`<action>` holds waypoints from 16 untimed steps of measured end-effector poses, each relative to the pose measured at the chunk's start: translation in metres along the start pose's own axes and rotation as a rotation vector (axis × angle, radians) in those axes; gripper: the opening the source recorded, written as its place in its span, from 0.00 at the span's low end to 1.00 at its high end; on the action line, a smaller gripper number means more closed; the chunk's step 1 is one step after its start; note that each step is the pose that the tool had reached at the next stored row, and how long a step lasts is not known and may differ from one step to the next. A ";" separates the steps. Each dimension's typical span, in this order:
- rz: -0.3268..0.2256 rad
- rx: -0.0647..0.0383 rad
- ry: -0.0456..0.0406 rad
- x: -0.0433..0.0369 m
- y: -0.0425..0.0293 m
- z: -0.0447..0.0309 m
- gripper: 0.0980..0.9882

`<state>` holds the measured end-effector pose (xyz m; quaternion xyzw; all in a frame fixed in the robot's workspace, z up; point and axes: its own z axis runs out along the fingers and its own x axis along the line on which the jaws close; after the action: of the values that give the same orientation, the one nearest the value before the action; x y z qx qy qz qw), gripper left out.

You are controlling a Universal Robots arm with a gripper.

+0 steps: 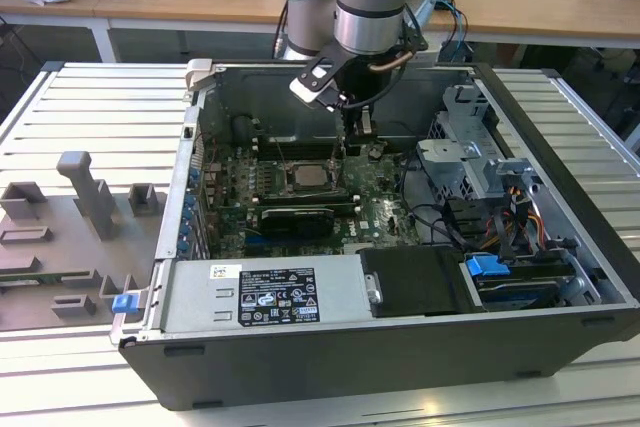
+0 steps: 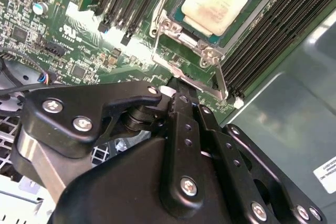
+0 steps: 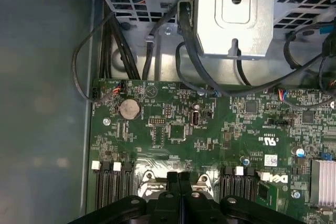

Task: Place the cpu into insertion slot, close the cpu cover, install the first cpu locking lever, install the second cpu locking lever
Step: 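Close the cpu cover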

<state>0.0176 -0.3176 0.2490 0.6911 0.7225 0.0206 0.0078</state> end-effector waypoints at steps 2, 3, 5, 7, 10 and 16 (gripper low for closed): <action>0.000 0.000 0.0000 0.0001 -0.0016 0.0002 0.01; 0.000 0.000 0.0001 0.0001 -0.0027 0.0003 0.01; 0.000 0.000 0.0000 0.0002 -0.0055 0.0005 0.01; 0.000 0.000 0.0000 0.0003 -0.0080 0.0006 0.01; 0.000 0.000 0.0000 0.0005 -0.0115 0.0009 0.01; 0.000 0.000 0.0002 0.0010 -0.0240 0.0018 0.01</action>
<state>-0.0063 -0.3176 0.2462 0.6910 0.7225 0.0207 0.0077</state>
